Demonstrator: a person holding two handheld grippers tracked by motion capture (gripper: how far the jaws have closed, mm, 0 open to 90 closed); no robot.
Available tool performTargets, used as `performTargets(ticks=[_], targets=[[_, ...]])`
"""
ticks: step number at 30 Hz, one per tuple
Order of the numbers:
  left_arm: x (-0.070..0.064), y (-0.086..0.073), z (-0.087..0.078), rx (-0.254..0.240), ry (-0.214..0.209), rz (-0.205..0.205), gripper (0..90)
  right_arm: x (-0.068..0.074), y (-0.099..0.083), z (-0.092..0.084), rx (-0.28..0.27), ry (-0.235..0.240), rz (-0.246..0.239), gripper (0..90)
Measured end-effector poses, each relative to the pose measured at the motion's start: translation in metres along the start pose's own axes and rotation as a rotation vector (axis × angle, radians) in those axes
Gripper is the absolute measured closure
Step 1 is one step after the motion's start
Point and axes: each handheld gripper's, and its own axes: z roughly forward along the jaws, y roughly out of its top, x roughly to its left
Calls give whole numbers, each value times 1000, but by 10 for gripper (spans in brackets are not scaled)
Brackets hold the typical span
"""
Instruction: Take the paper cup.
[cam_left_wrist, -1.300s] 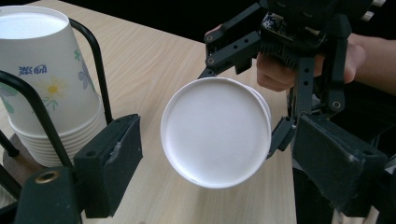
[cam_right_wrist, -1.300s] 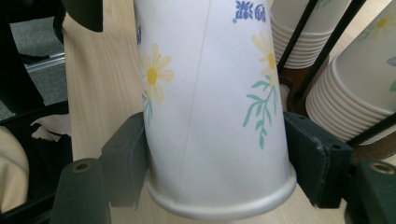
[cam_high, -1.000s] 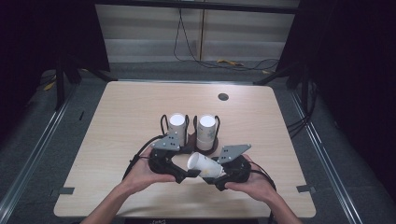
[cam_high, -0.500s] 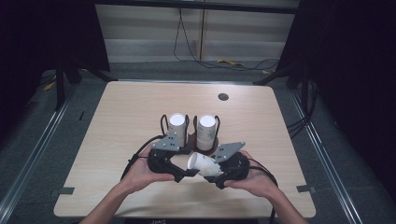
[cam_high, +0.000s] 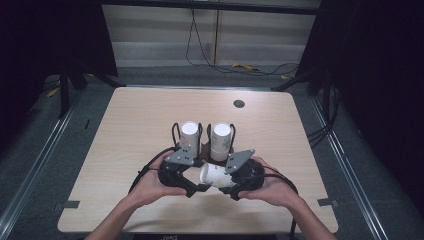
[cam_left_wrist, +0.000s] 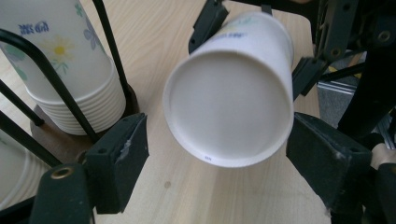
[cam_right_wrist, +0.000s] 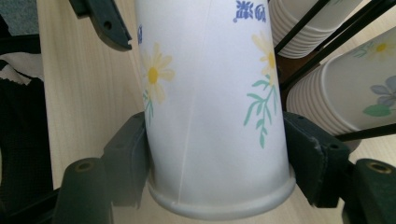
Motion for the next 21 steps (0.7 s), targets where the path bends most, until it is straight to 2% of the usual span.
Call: performTargets(ticks=[8, 10, 12, 17, 21], targets=[[-1, 0, 3, 10, -17, 8, 212, 4, 5, 6, 64, 10, -49, 296], [-2, -1, 4, 10, -27, 10, 229, 4, 6, 5, 68, 13, -56, 296], [-2, 0, 2, 13, -38, 25, 283, 4, 8, 4, 69, 16, -63, 297], [-2, 0, 1, 14, -35, 25, 273, 6, 12, 5, 113, 17, -100, 298], [-4, 1, 2, 23, -43, 47, 291, 8, 15, 7, 144, 19, -126, 298]])
